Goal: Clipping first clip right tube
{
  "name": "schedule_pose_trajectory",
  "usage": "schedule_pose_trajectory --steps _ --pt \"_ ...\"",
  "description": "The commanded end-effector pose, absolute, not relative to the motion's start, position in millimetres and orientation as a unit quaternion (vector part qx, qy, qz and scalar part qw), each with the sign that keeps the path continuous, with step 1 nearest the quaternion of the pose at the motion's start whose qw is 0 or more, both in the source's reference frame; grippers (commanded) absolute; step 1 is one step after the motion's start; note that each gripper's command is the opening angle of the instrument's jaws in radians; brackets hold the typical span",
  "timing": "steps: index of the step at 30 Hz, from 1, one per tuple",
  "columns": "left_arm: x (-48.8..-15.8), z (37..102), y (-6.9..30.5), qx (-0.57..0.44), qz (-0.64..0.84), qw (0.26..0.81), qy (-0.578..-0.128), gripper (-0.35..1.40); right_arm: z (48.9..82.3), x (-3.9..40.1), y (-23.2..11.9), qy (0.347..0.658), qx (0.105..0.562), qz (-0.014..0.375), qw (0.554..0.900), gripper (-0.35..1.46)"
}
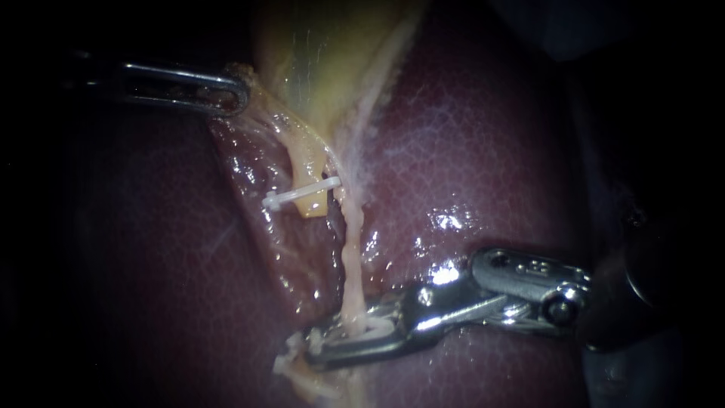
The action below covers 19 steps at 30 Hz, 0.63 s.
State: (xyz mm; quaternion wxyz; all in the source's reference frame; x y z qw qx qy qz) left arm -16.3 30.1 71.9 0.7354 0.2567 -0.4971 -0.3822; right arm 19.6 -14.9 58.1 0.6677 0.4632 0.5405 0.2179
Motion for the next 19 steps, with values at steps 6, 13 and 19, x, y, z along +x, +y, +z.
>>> schedule_pose_trajectory --steps 6,13,19 --pt "-16.3 71.9 30.1 0.257 -0.382 0.735 -0.497 -0.35 58.4 19.5 -15.0 0.533 0.471 0.227 0.664 -0.35" --pt "-16.3 71.9 30.1 0.257 -0.382 0.735 -0.497 -0.35 58.8 19.5 -15.1 0.534 0.471 0.227 0.665 -0.35" --pt "-16.3 71.9 30.1 0.257 -0.382 0.735 -0.497 -0.35 58.9 19.5 -15.1 0.534 0.471 0.227 0.665 -0.35"
